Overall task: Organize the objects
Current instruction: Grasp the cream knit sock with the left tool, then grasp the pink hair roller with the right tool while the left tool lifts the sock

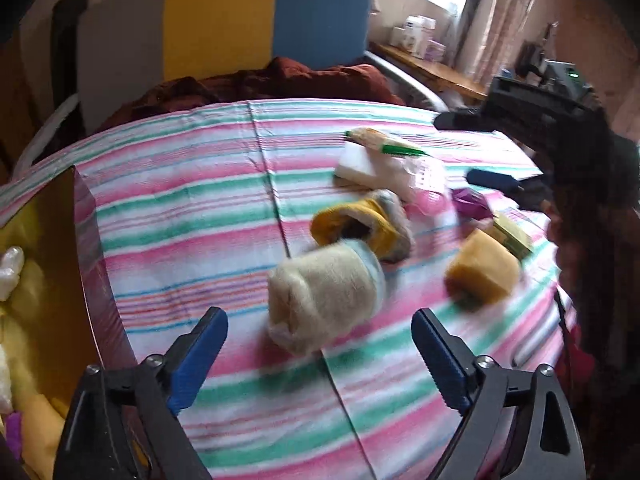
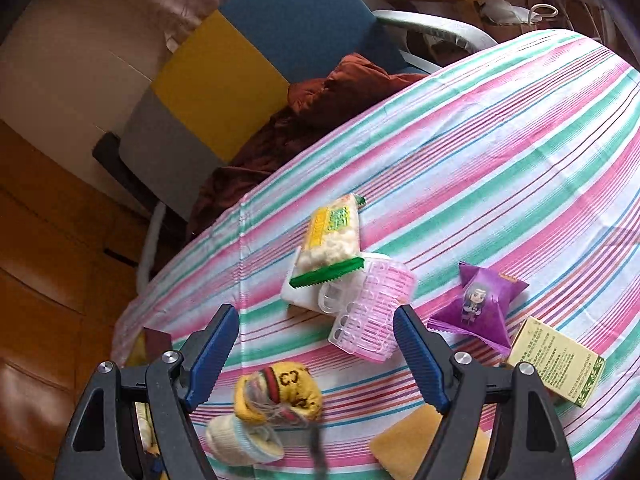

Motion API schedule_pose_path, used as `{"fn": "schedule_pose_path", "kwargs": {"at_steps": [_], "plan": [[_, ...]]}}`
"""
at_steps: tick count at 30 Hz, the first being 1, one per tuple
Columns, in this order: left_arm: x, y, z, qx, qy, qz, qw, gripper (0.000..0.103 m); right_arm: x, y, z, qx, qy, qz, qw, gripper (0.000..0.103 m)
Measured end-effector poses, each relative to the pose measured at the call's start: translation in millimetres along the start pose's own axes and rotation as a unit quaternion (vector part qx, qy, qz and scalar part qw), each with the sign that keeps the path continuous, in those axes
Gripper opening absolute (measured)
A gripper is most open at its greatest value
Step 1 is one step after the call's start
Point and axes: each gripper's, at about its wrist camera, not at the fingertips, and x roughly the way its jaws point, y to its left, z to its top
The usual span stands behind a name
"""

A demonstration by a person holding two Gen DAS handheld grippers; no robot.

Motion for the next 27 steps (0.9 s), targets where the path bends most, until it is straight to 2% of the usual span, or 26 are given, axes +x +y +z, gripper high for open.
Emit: {"fn": "schedule_pose_path", "kwargs": {"at_steps": [8, 9, 11, 12, 14, 20, 24, 27], "plan": [[40.0, 6.0, 15.1, -0.039, 0.031, 0.021, 0.9985, 0.093, 0.0, -4.3, 3.5, 0.002, -0.01, -0.037, 0.999, 0.082], [44.5, 9.6, 15.2, -0.044, 0.032, 0.011, 0.9984, 0.09, -0.1, -4.7, 4.1, 0.003, -0.014, -0.042, 0.999, 0.082], [49.0, 10.4, 14.1, -0.035, 0.035, -0.012, 0.9987, 0.068, -1.5, -6.8, 5.0, 0.006, -0.021, -0.051, 0.998, 0.082], [47.0, 8.2, 12.7, -0.024, 0.028, -0.019, 0.9991, 0.064, -1.5, -7.4, 5.5, 0.007, -0.023, -0.055, 0.998, 0.082], [42.9, 3.5, 9.2, -0.007, 0.018, -0.012, 0.9997, 0.063, 1.1, -6.4, 6.6, 0.002, -0.022, -0.071, 0.997, 0.082], [24.0, 6.0, -9.2, 0.011, 0.001, -0.025, 0.9996, 0.062, 24.5, 7.9, 5.8, -0.048, 0.005, -0.113, 0.992, 0.082], [12.4, 3.5, -23.5, 0.025, 0.001, -0.034, 0.9991, 0.062, 41.5, 17.1, 1.8, -0.084, 0.025, -0.139, 0.986, 0.082], [10.1, 0.9, -31.3, 0.032, 0.004, -0.036, 0.9988, 0.062, 50.6, 13.1, 3.7, -0.081, 0.035, -0.147, 0.985, 0.082]]}}
